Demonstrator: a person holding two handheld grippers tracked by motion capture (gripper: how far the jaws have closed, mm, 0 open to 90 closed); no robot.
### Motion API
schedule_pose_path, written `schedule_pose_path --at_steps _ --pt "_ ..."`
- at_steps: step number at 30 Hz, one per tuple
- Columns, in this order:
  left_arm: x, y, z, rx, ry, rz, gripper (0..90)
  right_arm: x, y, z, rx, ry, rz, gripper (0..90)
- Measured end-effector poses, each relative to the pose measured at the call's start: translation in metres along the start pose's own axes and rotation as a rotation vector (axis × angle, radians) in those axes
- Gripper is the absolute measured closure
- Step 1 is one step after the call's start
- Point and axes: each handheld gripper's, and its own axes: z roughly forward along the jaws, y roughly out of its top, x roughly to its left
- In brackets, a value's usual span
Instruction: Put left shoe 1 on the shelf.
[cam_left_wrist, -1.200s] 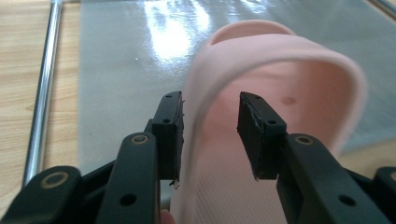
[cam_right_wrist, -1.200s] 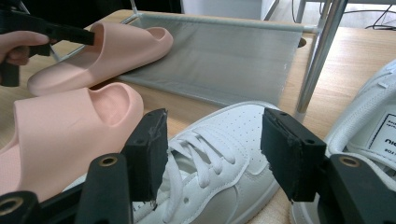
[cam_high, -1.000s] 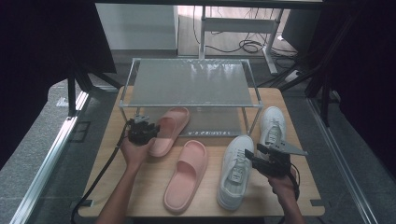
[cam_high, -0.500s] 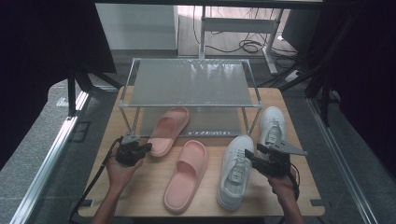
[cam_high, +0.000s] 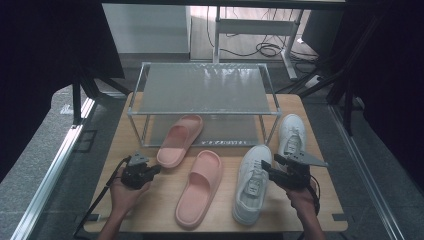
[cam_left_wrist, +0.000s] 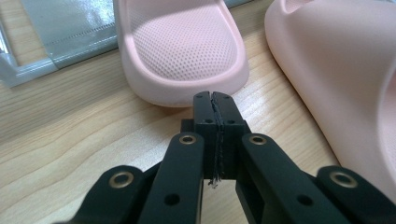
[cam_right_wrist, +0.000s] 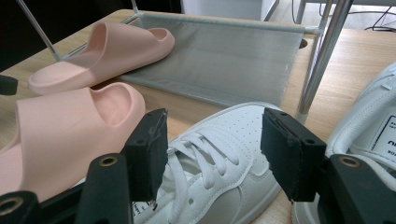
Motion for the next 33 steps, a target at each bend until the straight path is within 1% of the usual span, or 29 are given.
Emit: schedule_pose_path --at_steps 1,5,10,11,19,20,24,28,30,33 --pt "0.001 0.000 0.004 0.010 -0.004 -0.003 89.8 0.000 0.000 0.000 0.000 -0.001 0.001 41.8" --pt "0.001 0.000 0.009 0.019 -0.004 -0.004 89.8 -0.001 0.000 -0.001 -0.003 -0.003 0.003 41.8" --pt "0.002 0.001 0.012 0.020 -0.010 -0.006 89.9 0.000 0.000 0.000 -0.001 -0.002 0.000 41.8" --pt "0.000 0.002 0.013 0.026 -0.007 0.006 89.9 0.000 0.000 0.000 0.000 -0.001 0.000 41.8" --pt "-0.005 0.009 0.022 0.035 -0.018 0.020 89.7 0.000 0.000 0.000 0.000 0.000 0.000 41.7" --pt "-0.006 0.009 0.023 0.031 -0.025 0.015 89.7 -0.001 0.000 0.000 -0.001 -0.003 0.002 41.7" --pt "-0.008 0.011 0.026 0.033 -0.026 0.019 89.6 -0.001 0.000 -0.001 -0.003 -0.002 0.001 41.7" --pt "-0.011 0.017 0.030 0.033 -0.019 0.026 89.3 -0.001 0.000 0.000 -0.001 -0.001 0.001 41.7" --pt "-0.012 0.020 0.034 0.032 -0.021 0.033 89.0 0.000 0.000 0.000 -0.001 0.000 0.000 41.7" --pt "-0.015 0.025 0.040 0.035 -0.025 0.033 89.0 -0.001 0.000 0.000 0.000 -0.002 0.002 41.7"
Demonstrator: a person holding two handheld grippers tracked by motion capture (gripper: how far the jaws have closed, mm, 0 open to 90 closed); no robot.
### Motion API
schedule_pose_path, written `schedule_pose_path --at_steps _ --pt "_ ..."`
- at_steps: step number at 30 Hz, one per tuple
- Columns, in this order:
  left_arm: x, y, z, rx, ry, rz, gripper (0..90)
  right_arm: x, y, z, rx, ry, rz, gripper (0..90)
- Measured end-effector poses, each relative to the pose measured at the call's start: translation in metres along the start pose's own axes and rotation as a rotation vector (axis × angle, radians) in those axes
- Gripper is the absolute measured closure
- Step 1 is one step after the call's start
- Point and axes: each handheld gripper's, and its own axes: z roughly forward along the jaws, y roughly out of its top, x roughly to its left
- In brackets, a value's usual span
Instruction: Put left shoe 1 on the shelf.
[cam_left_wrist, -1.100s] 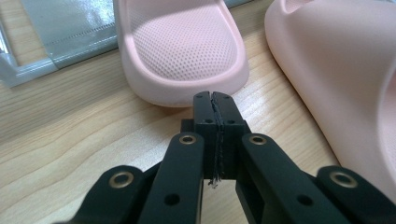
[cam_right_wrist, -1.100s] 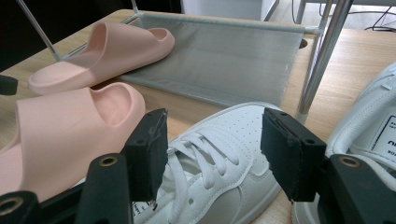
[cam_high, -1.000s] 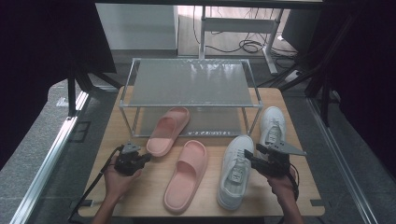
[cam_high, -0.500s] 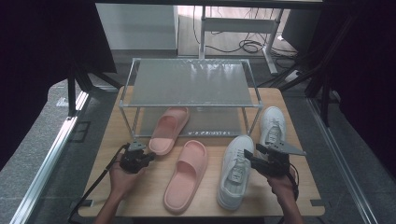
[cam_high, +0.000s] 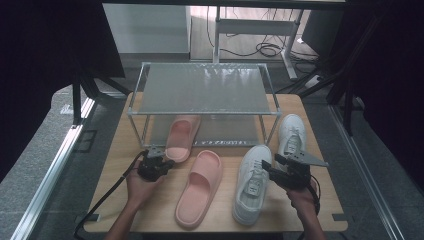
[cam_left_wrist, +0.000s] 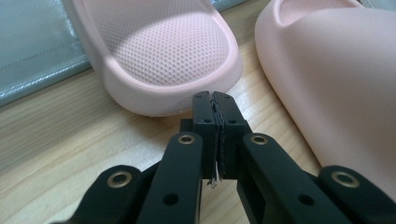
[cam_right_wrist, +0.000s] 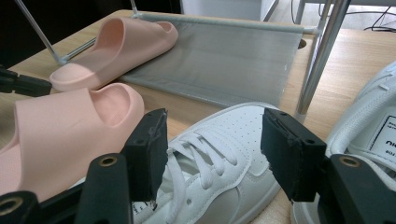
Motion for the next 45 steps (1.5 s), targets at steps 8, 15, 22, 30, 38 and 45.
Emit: schedule_pose_path --at_steps 8,15,22,30,38,45 --pt "-0.003 0.009 0.010 -0.001 0.009 0.005 88.8 0.000 0.000 0.000 -0.002 0.001 0.002 41.7" --pt "-0.005 0.017 0.021 -0.008 0.023 -0.004 88.6 -0.001 0.000 0.000 -0.003 0.000 0.002 41.7" --pt "-0.005 0.026 0.032 -0.016 0.040 0.000 88.5 -0.001 0.000 -0.001 -0.003 0.000 0.002 41.6" --pt "0.000 0.034 0.041 -0.026 0.052 -0.030 88.3 -0.001 0.000 0.000 -0.001 0.000 0.001 41.7" --pt "0.003 0.038 0.046 -0.031 0.057 -0.043 88.8 -0.002 0.000 -0.001 -0.002 -0.002 0.003 41.6" --pt "0.011 0.040 0.050 -0.046 0.062 -0.059 89.5 -0.001 0.000 0.000 0.000 -0.001 0.000 41.6"
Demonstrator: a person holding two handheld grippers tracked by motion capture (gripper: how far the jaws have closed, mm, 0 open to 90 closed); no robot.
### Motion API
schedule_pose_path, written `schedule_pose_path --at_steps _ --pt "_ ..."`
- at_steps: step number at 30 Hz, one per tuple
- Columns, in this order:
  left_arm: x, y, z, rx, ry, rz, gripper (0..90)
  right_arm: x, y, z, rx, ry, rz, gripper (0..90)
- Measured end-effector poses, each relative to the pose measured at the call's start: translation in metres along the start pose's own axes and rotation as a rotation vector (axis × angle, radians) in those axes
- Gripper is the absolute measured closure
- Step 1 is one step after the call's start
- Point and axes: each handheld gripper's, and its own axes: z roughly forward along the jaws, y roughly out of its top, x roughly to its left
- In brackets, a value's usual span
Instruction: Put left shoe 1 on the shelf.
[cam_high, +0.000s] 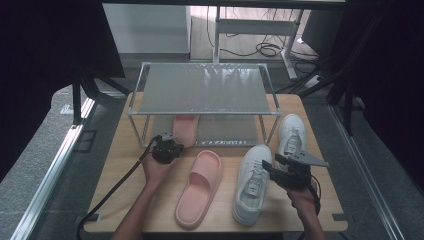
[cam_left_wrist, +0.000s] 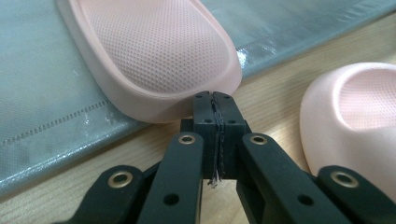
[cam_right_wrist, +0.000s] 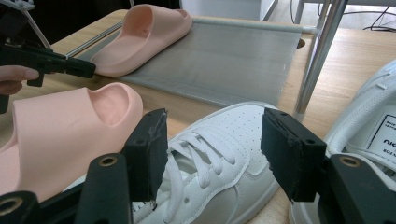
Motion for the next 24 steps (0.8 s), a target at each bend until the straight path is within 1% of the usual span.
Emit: schedule_pose_path --at_steps 8,10,12,13,14,15,16,18,21,22,23,24 --pt "-0.001 0.005 0.005 -0.003 0.002 -0.002 89.5 0.000 -0.001 0.001 0.002 -0.002 0.000 41.7" --pt "-0.001 0.005 0.005 -0.002 0.005 0.004 89.1 0.000 -0.001 0.000 0.002 -0.003 0.001 41.7" --pt "-0.002 0.004 0.003 -0.002 -0.005 0.006 88.1 -0.001 -0.001 0.000 0.002 -0.004 0.002 41.6" --pt "-0.004 0.001 -0.002 -0.011 -0.011 0.002 86.4 -0.001 -0.001 -0.001 0.002 -0.004 0.004 41.6" --pt "-0.004 0.001 -0.002 -0.011 -0.011 0.002 85.7 -0.001 -0.001 -0.001 0.002 -0.004 0.004 41.6" --pt "-0.006 -0.002 -0.009 -0.023 -0.019 0.011 84.7 -0.001 -0.001 -0.002 -0.002 -0.005 0.002 41.7" --pt "-0.006 -0.002 -0.009 -0.023 -0.019 0.011 83.3 -0.001 -0.001 -0.002 -0.002 -0.005 0.002 41.7" --pt "-0.007 -0.007 -0.017 -0.048 -0.027 0.001 81.7 -0.002 -0.001 -0.002 -0.001 -0.007 0.005 41.7" --pt "-0.009 -0.015 -0.029 -0.060 -0.042 -0.008 75.5 -0.003 -0.002 -0.003 -0.002 -0.010 0.008 41.7" --pt "-0.010 -0.017 -0.033 -0.061 -0.049 -0.005 75.5 -0.003 -0.002 -0.003 -0.002 -0.010 0.008 41.7" --pt "-0.013 -0.022 -0.039 -0.058 -0.065 -0.001 71.3 -0.003 -0.002 -0.002 0.000 -0.008 0.010 41.7" --pt "-0.013 -0.022 -0.039 -0.058 -0.065 -0.001 69.5 -0.003 -0.002 -0.002 0.000 -0.008 0.010 41.7"
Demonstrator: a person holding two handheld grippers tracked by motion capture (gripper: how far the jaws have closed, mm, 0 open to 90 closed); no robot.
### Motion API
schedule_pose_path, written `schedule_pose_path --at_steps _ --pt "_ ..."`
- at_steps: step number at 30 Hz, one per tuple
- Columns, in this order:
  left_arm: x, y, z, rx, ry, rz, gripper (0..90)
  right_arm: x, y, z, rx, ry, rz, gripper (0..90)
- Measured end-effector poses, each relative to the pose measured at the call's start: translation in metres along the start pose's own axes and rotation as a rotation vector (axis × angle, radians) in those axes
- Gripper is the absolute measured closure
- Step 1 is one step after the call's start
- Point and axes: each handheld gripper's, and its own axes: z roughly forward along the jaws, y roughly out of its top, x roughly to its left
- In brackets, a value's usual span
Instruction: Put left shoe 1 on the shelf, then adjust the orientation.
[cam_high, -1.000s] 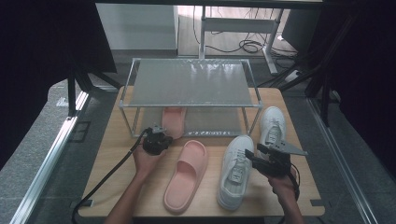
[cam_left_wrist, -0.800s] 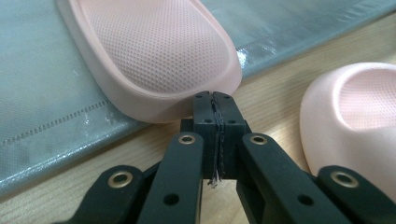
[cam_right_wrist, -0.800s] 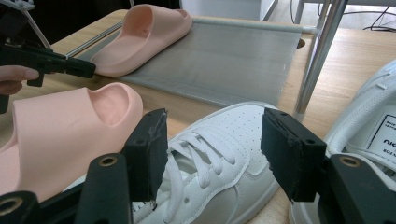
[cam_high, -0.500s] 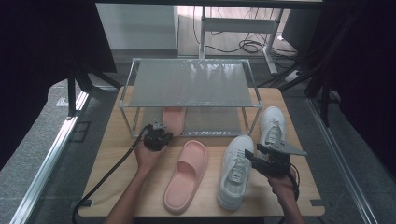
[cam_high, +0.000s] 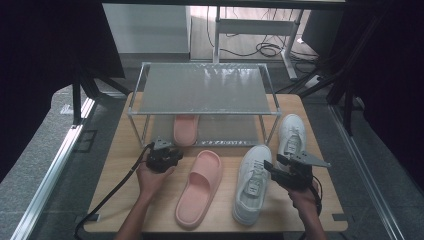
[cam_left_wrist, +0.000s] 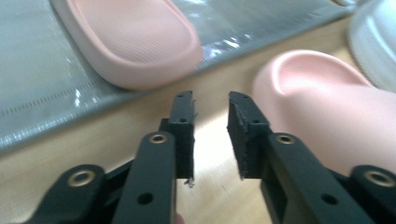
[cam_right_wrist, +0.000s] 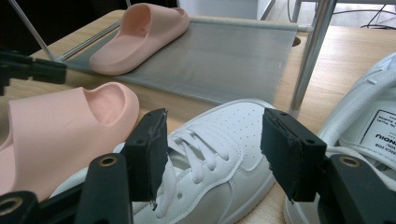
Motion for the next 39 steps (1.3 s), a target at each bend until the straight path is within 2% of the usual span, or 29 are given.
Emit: schedule_pose_path --at_steps 1,6,15,21,33,39 --pt "-0.001 -0.001 -0.003 0.012 -0.010 0.013 67.6 0.001 0.000 0.001 0.001 0.003 -0.003 41.7" --pt "-0.005 -0.005 -0.017 0.015 -0.032 0.014 64.0 0.002 0.000 0.001 -0.001 0.006 -0.007 41.6" --pt "-0.009 -0.015 -0.036 0.017 -0.070 0.010 63.9 0.002 -0.003 0.005 0.007 0.006 -0.009 41.6" --pt "-0.018 -0.020 -0.046 0.016 -0.095 0.028 65.6 0.002 -0.003 0.003 -0.003 0.010 -0.008 41.7" --pt "-0.024 -0.025 -0.053 0.014 -0.099 0.041 63.8 0.001 -0.002 0.003 -0.006 0.009 -0.009 41.7" --pt "-0.027 -0.022 -0.064 -0.013 -0.105 0.046 64.1 0.004 -0.002 0.005 -0.003 0.018 -0.017 41.7"
